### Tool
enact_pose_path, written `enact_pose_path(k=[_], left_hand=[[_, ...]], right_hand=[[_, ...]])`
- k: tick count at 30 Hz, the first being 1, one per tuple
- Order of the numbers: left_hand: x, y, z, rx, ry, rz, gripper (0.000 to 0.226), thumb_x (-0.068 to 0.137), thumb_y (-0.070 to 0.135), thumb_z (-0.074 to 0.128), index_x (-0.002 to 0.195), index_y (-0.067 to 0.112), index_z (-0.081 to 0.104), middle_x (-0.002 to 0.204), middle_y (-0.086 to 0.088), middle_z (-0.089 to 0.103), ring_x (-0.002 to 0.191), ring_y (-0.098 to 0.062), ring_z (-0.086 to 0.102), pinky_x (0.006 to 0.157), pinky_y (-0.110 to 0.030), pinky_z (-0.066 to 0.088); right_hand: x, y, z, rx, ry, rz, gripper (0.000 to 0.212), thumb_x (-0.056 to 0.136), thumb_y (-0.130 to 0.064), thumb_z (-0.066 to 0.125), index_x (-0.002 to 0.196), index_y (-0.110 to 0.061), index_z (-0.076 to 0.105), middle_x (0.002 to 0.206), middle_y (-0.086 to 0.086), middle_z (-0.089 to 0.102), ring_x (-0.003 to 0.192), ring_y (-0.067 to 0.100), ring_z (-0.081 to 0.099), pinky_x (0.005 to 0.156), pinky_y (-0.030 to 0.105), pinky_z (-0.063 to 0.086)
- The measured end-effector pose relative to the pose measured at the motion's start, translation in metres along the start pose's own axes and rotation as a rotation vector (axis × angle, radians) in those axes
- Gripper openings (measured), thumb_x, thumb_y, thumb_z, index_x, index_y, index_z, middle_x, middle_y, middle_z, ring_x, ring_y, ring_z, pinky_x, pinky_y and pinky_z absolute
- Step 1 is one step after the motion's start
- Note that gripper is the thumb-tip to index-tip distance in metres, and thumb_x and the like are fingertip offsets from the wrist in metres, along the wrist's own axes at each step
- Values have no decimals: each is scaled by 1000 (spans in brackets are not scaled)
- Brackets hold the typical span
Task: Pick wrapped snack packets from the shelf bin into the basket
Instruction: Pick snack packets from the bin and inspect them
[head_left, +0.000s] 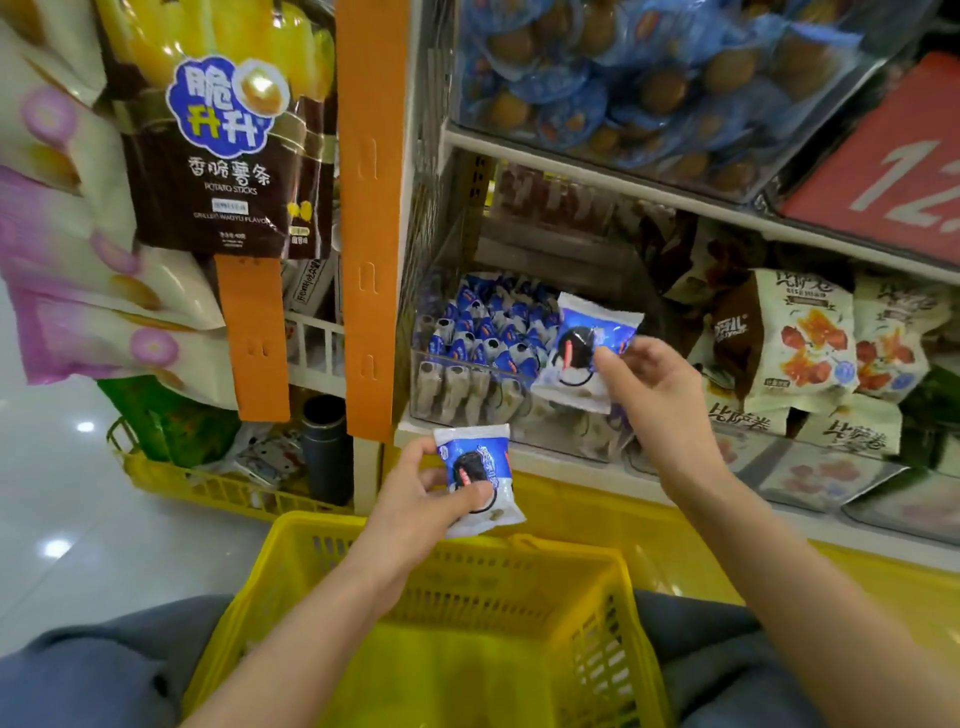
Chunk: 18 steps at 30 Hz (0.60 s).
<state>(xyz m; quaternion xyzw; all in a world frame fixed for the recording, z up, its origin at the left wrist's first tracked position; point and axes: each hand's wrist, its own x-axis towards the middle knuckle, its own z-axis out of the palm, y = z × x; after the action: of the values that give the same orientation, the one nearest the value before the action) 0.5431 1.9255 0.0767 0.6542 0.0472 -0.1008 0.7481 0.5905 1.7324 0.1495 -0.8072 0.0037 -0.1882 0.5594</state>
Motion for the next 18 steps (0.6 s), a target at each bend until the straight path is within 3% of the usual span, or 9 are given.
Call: enact_pose_path(k=[4,7,10,13,16,18], left_hand=[[1,7,-1,-30,24,25,39,79,11,71,110,23,50,102,1,67,86,-6,65,62,-13,50],[2,10,-3,-28,38,29,28,79,14,71,97,27,54,104,2,65,93,-8,63,71,-19,49],[4,13,-4,-43,64,32,28,78,15,72,95,27,53,102,3,65,91,-6,63,67,-18,48],[6,15,-3,-55,76,43,35,78,16,72,106,21,52,105,3,64,92,-5,61,63,-15,45],[7,17,-3,-56,70,51,34,79,16,71,105,24,50,106,5,63,92,-3,60,59,-12,45],[7,18,-2,-63,65,58,31,80,16,71,99,27,49,104,6,62,91,-2,60,54,-7,46]], right_hand=[[42,-14,-8,-337,10,-97,22,81,-25,70,99,-18,59,82,-12,61,72,-3,57,66,12,46],[65,-12,-3,-607,-135,81,30,77,-27,74,99,-12,60,88,-1,63,78,11,60,70,24,50],[76,-9,3,-756,-299,240,29,76,-31,75,92,-13,61,80,1,62,68,12,57,59,21,46],[84,-3,9,-848,-441,252,23,78,-31,73,81,-12,60,74,5,60,66,16,56,63,27,48],[88,9,20,-885,-474,231,23,78,-30,73,69,-14,59,64,2,56,58,13,52,56,24,43],[89,16,27,-862,-459,209,20,80,-31,71,73,-14,64,64,-4,56,58,6,51,50,17,40]])
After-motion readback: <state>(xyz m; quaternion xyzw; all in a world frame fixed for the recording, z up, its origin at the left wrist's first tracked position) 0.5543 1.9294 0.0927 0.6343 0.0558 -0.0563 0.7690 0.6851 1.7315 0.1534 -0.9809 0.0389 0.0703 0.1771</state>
